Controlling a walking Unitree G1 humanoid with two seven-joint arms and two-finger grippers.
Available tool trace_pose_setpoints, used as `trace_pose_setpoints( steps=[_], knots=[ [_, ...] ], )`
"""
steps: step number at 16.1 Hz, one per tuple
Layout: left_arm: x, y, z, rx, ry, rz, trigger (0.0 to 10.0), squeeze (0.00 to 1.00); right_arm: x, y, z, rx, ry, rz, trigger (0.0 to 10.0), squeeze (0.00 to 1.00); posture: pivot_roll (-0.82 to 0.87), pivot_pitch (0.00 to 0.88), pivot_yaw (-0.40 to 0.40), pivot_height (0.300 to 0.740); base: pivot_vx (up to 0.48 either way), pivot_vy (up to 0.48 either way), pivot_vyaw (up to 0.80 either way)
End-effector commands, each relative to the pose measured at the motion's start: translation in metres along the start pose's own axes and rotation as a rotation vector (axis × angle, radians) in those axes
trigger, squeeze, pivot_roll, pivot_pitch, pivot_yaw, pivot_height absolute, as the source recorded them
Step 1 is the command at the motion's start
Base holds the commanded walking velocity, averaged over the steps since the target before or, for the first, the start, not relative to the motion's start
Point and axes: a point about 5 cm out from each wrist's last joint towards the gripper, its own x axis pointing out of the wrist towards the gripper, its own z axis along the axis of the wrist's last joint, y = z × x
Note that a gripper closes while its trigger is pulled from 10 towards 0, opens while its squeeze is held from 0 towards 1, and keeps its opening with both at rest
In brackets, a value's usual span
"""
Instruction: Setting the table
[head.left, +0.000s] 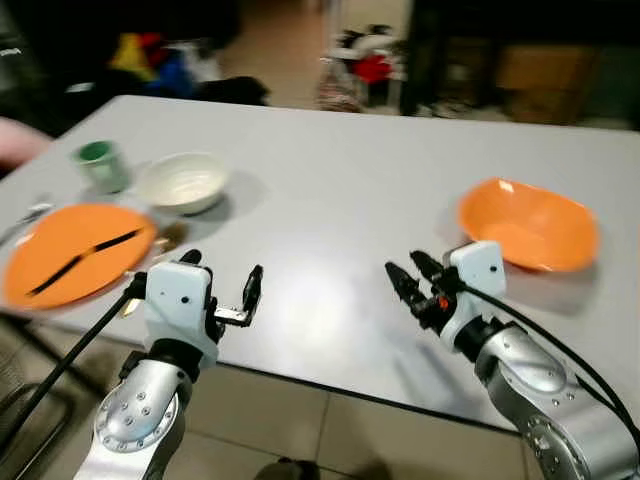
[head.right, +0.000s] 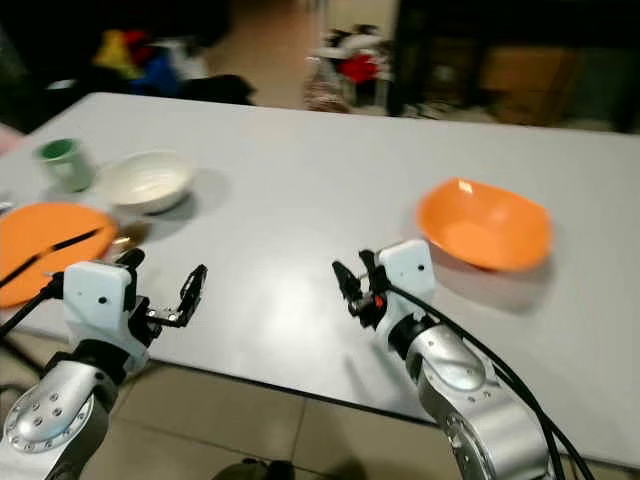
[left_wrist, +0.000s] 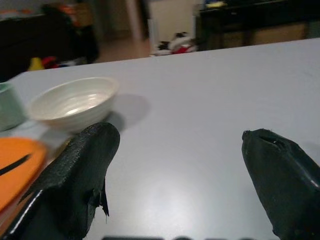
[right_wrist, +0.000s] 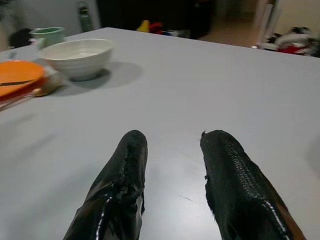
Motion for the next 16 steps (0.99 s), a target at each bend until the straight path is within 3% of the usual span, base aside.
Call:
trace_pose_setpoints(
  steps=[1,16],
  knots=[
    [-0.0028,0.0043,0.0018,0.018,-0.010,0.030,10.0,0.00,0.0009,0.0018,-0.0001,-0.005,-0.007,0.016,10.0,0.00,-0.07,0.000,0.076,0.740,0.000,0.000,0.80],
    [-0.0016,0.0066,0.0049,0.069,-0.033,0.056,10.0,0.00,0.0024,0.0053,-0.0069,-0.006,-0.012,0.097,10.0,0.00,-0.05,0.000,0.078,0.740,0.000,0.000,0.80]
  ],
)
